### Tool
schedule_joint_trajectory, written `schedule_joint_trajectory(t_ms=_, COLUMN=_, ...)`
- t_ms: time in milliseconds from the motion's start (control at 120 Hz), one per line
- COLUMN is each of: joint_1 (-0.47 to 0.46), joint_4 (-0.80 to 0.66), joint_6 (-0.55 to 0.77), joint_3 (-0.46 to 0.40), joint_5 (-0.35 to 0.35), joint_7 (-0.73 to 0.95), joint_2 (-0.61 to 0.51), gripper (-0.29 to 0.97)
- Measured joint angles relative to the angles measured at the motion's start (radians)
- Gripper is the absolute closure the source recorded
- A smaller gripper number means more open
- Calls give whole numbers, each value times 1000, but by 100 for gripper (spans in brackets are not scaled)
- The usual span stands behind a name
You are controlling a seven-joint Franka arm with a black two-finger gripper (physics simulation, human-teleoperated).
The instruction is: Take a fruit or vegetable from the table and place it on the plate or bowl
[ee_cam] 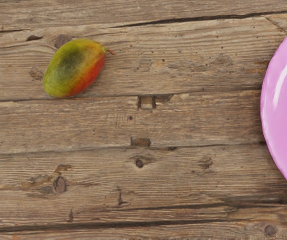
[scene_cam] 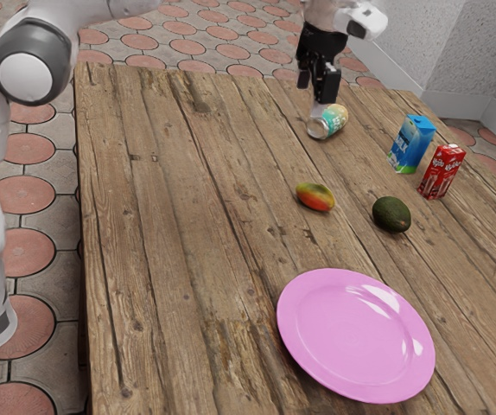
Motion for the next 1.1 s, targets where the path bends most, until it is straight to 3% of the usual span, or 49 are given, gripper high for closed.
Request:
schedule_joint_trajectory(t_ms=408, joint_1=-54, joint_4=-40, joint_6=-3, joint_3=2, joint_5=-53, joint_7=-64, joint_2=68, gripper=0)
schedule_joint_trajectory(t_ms=817, joint_1=-24, joint_4=-62, joint_6=-26, joint_3=15, joint_5=-39, joint_7=-603, joint_2=69, gripper=0)
schedule_joint_trajectory(t_ms=1017, joint_1=10, joint_4=-60, joint_6=20, joint_3=18, joint_5=0, joint_7=-833, joint_2=116, gripper=0)
schedule_joint_trajectory(t_ms=1100, joint_1=21, joint_4=3, joint_6=47, joint_3=21, joint_5=20, joint_7=-910, joint_2=182, gripper=0)
